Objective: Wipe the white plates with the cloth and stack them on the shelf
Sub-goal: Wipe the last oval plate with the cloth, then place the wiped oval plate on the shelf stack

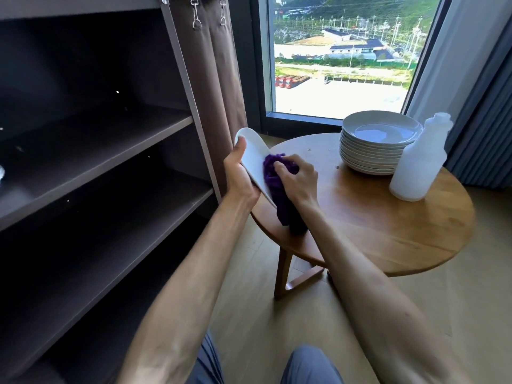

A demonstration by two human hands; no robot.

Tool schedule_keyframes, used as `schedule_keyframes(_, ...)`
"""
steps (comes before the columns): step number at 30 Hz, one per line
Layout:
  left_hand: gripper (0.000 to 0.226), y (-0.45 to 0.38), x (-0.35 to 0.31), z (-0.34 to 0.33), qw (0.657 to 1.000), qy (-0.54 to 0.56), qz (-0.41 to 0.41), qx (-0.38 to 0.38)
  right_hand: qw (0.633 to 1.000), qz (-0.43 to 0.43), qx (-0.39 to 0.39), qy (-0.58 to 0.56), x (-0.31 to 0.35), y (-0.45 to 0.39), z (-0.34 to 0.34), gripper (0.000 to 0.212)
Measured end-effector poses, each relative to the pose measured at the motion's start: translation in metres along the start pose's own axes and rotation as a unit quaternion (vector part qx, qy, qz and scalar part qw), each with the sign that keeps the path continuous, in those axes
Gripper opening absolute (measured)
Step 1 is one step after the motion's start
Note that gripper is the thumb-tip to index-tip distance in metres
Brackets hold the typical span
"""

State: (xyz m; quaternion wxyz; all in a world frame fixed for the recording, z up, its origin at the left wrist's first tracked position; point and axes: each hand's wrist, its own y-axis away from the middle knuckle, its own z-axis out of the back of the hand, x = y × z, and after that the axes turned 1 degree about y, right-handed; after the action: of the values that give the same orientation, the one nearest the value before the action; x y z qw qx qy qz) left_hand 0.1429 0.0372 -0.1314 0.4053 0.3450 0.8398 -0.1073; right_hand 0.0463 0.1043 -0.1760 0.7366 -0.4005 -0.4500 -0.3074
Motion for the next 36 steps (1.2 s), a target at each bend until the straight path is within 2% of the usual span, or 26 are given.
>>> schedule_keyframes(3, 0.053, 0.007, 0.008, -0.007, 1.000, -0.009, -0.005, 0.013, 0.998, -0.027, -0.048, -0.011, 0.012, -0.008, -0.003, 0.023)
schedule_keyframes(5, 0.056, 0.009, 0.019, -0.010, 0.999, 0.008, -0.030, 0.029, 0.998, -0.002, -0.050, -0.030, 0.033, -0.015, -0.004, 0.020)
schedule_keyframes(7, 0.059, 0.006, 0.024, -0.008, 0.997, 0.040, -0.052, 0.041, 0.996, 0.057, -0.022, -0.061, 0.054, -0.016, -0.005, 0.014)
schedule_keyframes(9, 0.073, -0.002, 0.021, -0.007, 0.995, 0.046, -0.076, 0.045, 0.993, 0.089, 0.019, -0.074, 0.063, -0.012, -0.007, 0.012)
schedule_keyframes(10, 0.080, -0.004, 0.018, -0.008, 0.995, 0.038, -0.083, 0.042, 0.993, 0.084, 0.037, -0.078, 0.061, -0.011, -0.007, 0.012)
schedule_keyframes(12, 0.079, -0.007, 0.007, -0.007, 0.998, 0.019, -0.064, 0.005, 0.994, 0.054, 0.065, -0.064, 0.049, -0.009, -0.002, 0.013)
schedule_keyframes(15, 0.069, -0.012, -0.002, 0.002, 0.997, 0.004, -0.064, -0.039, 0.996, -0.015, 0.089, -0.018, 0.019, -0.004, 0.010, 0.016)
schedule_keyframes(18, 0.072, -0.005, -0.005, 0.004, 0.993, -0.085, -0.076, -0.040, 0.995, -0.057, 0.070, 0.045, -0.015, 0.008, 0.016, 0.021)
schedule_keyframes(21, 0.079, 0.007, -0.002, 0.003, 0.989, -0.125, -0.068, -0.035, 0.990, -0.083, 0.041, 0.108, -0.028, 0.011, 0.012, 0.023)
schedule_keyframes(23, 0.066, 0.012, -0.004, 0.006, 0.989, -0.105, -0.086, -0.062, 0.979, -0.093, 0.020, 0.178, -0.032, 0.005, 0.014, 0.025)
schedule_keyframes(26, 0.050, 0.009, -0.018, 0.013, 0.988, -0.008, -0.128, -0.084, 0.935, -0.091, -0.027, 0.340, -0.036, -0.006, 0.022, 0.029)
schedule_keyframes(27, 0.050, 0.011, -0.027, 0.012, 0.986, 0.020, -0.143, -0.088, 0.943, -0.079, -0.046, 0.321, -0.030, -0.007, 0.022, 0.033)
schedule_keyframes(29, 0.056, 0.011, -0.038, 0.009, 0.979, 0.064, -0.171, -0.093, 0.984, -0.081, -0.050, 0.153, -0.007, -0.005, 0.017, 0.042)
schedule_keyframes(31, 0.059, 0.010, -0.045, 0.003, 0.973, 0.079, -0.188, -0.108, 0.993, -0.119, 0.022, -0.014, 0.022, 0.001, 0.005, 0.034)
schedule_keyframes(33, 0.065, 0.020, -0.051, -0.002, 0.971, 0.060, -0.196, -0.124, 0.961, -0.187, 0.109, -0.171, 0.048, 0.015, -0.011, 0.019)
schedule_keyframes(34, 0.071, 0.022, -0.055, 0.002, 0.969, 0.041, -0.203, -0.135, 0.936, -0.216, 0.126, -0.247, 0.056, 0.022, -0.023, 0.025)
schedule_keyframes(36, 0.067, 0.025, -0.065, 0.018, 0.957, -0.012, -0.228, -0.177, 0.904, -0.254, 0.075, -0.335, 0.066, 0.031, -0.044, 0.047)
